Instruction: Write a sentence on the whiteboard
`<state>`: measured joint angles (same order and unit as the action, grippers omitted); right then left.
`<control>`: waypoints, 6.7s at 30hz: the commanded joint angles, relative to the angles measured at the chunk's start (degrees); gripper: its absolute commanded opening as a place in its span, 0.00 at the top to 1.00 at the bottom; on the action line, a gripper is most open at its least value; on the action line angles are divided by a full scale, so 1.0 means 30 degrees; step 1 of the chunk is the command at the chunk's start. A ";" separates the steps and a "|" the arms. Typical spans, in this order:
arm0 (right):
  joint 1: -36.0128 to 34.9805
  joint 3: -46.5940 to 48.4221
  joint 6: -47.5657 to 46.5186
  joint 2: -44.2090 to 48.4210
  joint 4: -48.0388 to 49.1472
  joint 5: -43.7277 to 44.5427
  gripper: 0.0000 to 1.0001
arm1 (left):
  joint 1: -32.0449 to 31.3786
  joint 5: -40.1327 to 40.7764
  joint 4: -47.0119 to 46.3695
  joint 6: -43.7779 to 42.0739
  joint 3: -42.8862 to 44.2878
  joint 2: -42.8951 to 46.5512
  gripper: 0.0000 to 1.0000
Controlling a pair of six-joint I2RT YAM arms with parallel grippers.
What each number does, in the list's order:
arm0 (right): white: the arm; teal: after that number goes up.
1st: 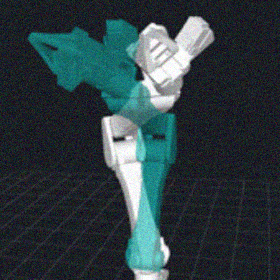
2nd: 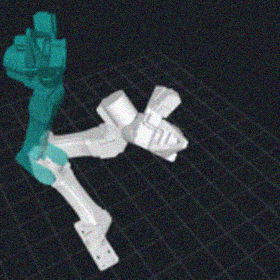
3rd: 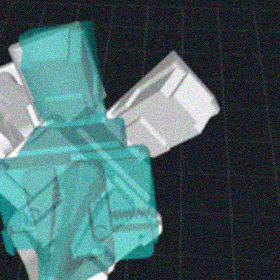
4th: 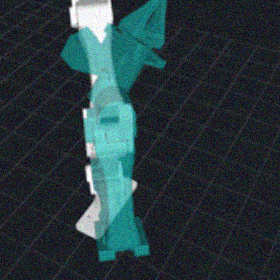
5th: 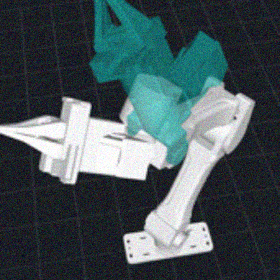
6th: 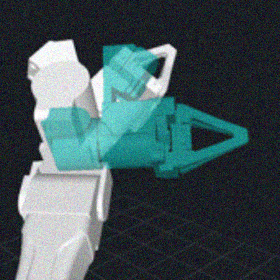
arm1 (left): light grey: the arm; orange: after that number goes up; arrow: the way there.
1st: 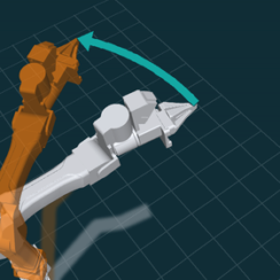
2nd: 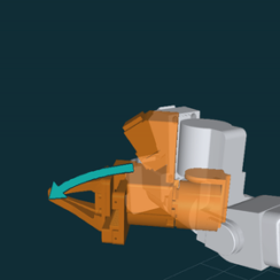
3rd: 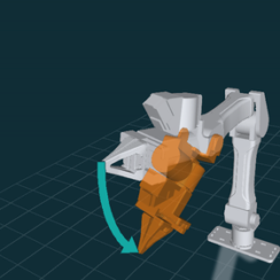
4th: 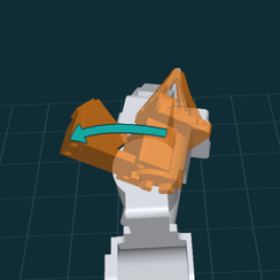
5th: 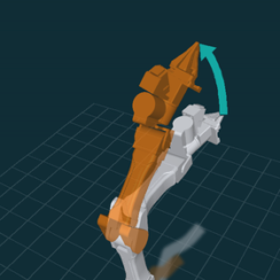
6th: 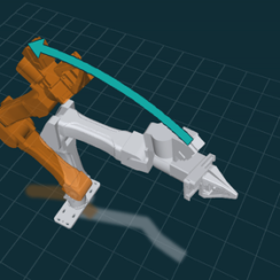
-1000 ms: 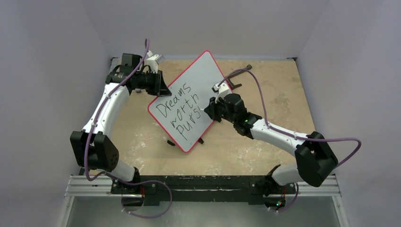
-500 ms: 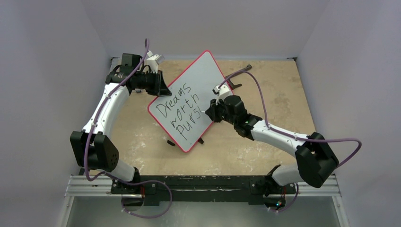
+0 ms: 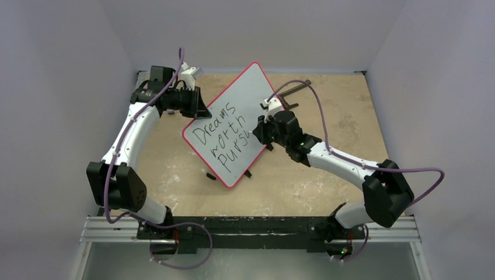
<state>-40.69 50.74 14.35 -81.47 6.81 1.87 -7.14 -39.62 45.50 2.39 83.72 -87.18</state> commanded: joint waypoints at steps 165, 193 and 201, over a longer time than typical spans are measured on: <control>0.1053 0.1048 0.0622 0.0512 0.2112 -0.0572 1.00 | -0.0464 -0.0097 -0.0430 -0.0430 0.0598 0.1375 1.00; 0.1082 0.0070 -0.0109 0.1868 0.1536 0.1402 1.00 | -0.0475 -0.0096 -0.0390 -0.0439 0.0627 0.1362 1.00; 0.1312 -0.0243 -0.0445 0.1883 0.1410 0.2285 1.00 | -0.0490 -0.0066 -0.0392 -0.0450 0.0627 0.1344 1.00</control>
<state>-37.34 50.98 14.17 -76.42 10.31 6.26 -8.38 -39.35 46.46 2.81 83.72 -85.34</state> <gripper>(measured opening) 0.096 0.106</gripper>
